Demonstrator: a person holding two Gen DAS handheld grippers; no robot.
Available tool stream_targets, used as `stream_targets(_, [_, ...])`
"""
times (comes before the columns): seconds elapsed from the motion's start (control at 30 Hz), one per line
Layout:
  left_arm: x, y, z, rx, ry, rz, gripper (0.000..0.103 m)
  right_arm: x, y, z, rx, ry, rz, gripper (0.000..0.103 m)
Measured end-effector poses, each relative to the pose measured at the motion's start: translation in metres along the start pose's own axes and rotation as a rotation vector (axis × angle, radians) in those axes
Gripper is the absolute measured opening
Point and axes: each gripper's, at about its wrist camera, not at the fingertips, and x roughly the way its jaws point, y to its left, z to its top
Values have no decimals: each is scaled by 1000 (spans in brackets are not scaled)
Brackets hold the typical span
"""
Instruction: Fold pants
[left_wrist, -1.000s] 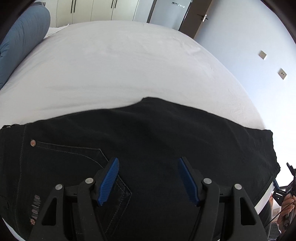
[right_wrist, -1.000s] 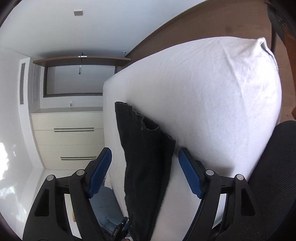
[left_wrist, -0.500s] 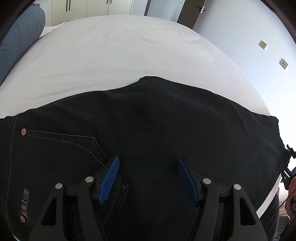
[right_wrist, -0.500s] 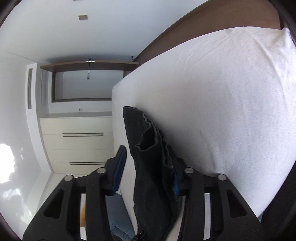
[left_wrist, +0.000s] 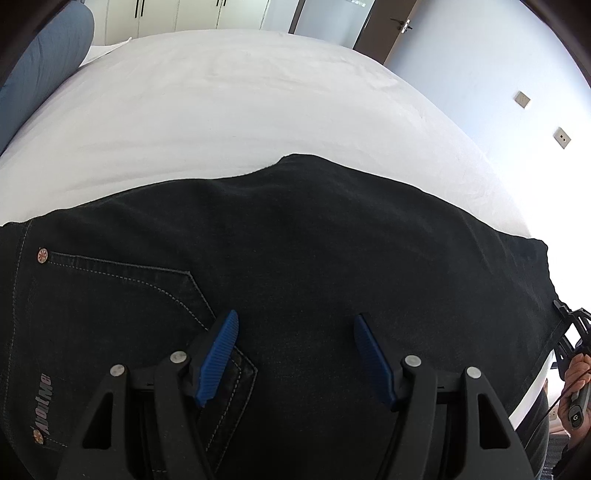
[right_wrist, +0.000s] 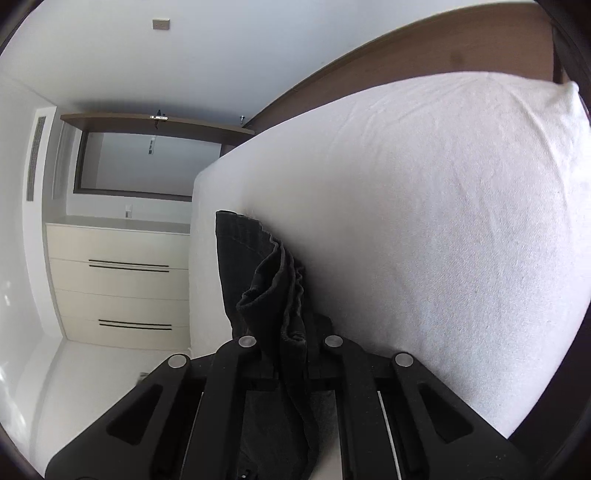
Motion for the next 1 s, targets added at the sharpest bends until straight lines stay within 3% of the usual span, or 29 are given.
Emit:
stream_targets(0.07, [-3, 9, 0, -13, -3, -14, 67, 0, 21, -4, -105, -13, -56, 6])
stream_targets(0.2, [-8, 13, 1, -32, -7, -34, 67, -2, 90, -41, -459, 5, -126, 5])
stream_targets(0.3, [-9, 16, 1, -39, -11, -42, 67, 19, 148, -122, -897, 107, -164, 5])
stream_targets(0.4, [-10, 19, 0, -45, -13, -47, 67, 60, 152, -213, -1314, 259, -307, 5])
stream_targets(0.47, [-11, 21, 0, -44, -10, -51, 67, 77, 133, -236, -1351, 330, -356, 5])
stream_targets(0.63, [-17, 13, 6, -40, 5, -21, 71, 78, 121, -236, -1376, 311, -350, 5])
stream_targets(0.7, [-23, 0, 11, -53, 16, -71, 78, 65, 117, -240, -1385, 297, -344, 5])
stream_targets(0.77, [-26, -17, 13, -49, 19, -123, 93, 68, 119, -240, -1384, 277, -343, 5])
stream_targets(0.83, [-21, -29, 15, -73, 51, -199, 101, 52, 120, -246, -1388, 247, -333, 5])
stream_targets(0.9, [-9, -38, 17, -143, 110, -321, 101, 45, 128, -253, -1426, 209, -316, 6])
stream_targets(1.0, [5, -43, 21, -251, 168, -417, 102, 26, 140, -270, -1501, 152, -289, 6])
